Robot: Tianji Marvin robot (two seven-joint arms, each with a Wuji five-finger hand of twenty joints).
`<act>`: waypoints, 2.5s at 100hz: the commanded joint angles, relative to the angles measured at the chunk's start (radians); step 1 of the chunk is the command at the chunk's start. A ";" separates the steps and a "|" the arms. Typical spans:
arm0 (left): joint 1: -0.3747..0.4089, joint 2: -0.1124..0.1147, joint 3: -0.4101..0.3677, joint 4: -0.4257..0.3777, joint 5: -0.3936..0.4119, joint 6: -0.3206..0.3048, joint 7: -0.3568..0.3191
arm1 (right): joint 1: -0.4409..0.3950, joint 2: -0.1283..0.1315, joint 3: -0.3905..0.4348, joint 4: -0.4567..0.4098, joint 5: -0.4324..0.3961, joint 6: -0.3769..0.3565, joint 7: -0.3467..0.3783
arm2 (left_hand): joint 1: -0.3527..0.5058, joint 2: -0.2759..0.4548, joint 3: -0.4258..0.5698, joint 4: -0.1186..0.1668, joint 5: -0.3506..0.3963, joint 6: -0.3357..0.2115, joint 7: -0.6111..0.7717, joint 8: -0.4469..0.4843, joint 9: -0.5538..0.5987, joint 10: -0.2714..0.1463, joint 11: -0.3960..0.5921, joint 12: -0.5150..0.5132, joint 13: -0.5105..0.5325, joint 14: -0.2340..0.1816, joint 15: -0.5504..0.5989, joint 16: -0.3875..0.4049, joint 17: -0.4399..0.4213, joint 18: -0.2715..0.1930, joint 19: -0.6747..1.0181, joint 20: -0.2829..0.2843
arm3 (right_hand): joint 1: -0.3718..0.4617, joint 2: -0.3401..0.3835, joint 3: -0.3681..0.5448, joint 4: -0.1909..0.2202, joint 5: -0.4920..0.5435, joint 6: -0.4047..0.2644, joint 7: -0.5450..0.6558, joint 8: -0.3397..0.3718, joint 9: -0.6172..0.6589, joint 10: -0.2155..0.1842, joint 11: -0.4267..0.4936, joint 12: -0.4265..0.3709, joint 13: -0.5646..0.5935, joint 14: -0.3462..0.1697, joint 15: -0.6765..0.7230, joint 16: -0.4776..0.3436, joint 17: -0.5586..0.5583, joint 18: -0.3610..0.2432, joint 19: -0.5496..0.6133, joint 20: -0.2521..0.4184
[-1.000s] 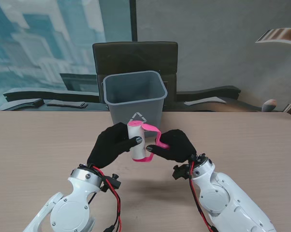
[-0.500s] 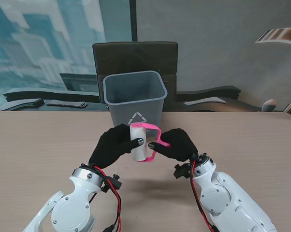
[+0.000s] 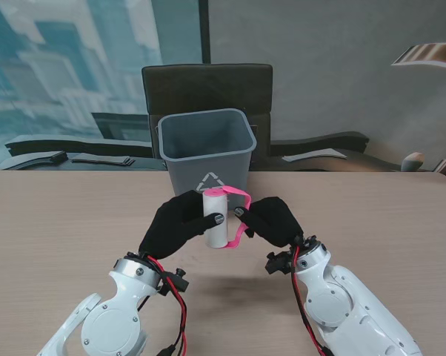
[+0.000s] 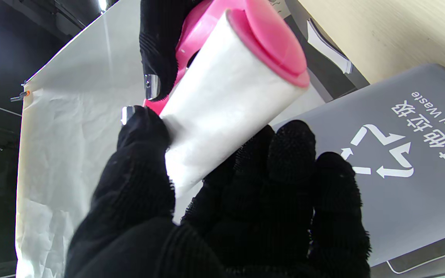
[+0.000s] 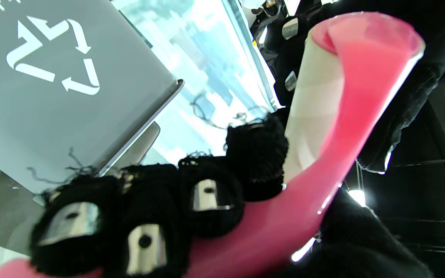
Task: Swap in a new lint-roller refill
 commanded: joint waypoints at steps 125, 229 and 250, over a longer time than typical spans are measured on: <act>0.007 -0.001 0.008 0.015 0.041 -0.031 0.006 | -0.007 -0.005 -0.023 -0.041 -0.027 0.034 -0.004 | 0.292 0.109 0.165 0.109 0.028 -0.192 0.119 0.044 0.016 -0.085 0.086 0.045 -0.003 0.003 0.037 0.013 -0.008 -0.076 -0.004 -0.008 | 0.035 0.207 0.036 0.169 0.046 0.093 -0.185 -0.042 0.058 0.148 -0.153 -0.200 -0.048 -0.047 0.032 -0.328 -0.011 0.173 -0.128 -0.212; 0.005 0.001 -0.015 0.030 0.114 -0.052 0.031 | -0.009 0.007 -0.009 -0.042 -0.072 0.053 -0.004 | 0.291 0.107 0.163 0.110 0.031 -0.193 0.118 0.042 0.019 -0.085 0.088 0.043 -0.002 0.004 0.039 0.014 -0.012 -0.072 -0.003 -0.007 | -0.001 0.007 -0.024 -0.050 -0.263 0.069 -0.567 -0.017 -0.157 0.123 -0.580 -0.316 -0.056 0.022 -0.614 -0.628 -0.230 0.087 -0.246 -0.161; -0.008 0.007 -0.033 0.065 0.205 -0.118 0.056 | -0.017 0.010 0.005 -0.052 -0.060 0.060 0.017 | 0.291 0.106 0.164 0.112 0.034 -0.194 0.116 0.040 0.020 -0.083 0.087 0.042 -0.002 0.004 0.039 0.013 -0.012 -0.073 -0.003 -0.006 | -0.027 0.013 -0.017 -0.067 -0.441 0.081 -0.691 -0.031 -0.450 0.145 -0.659 -0.388 -0.339 0.033 -0.884 -0.603 -0.563 0.082 -0.452 -0.071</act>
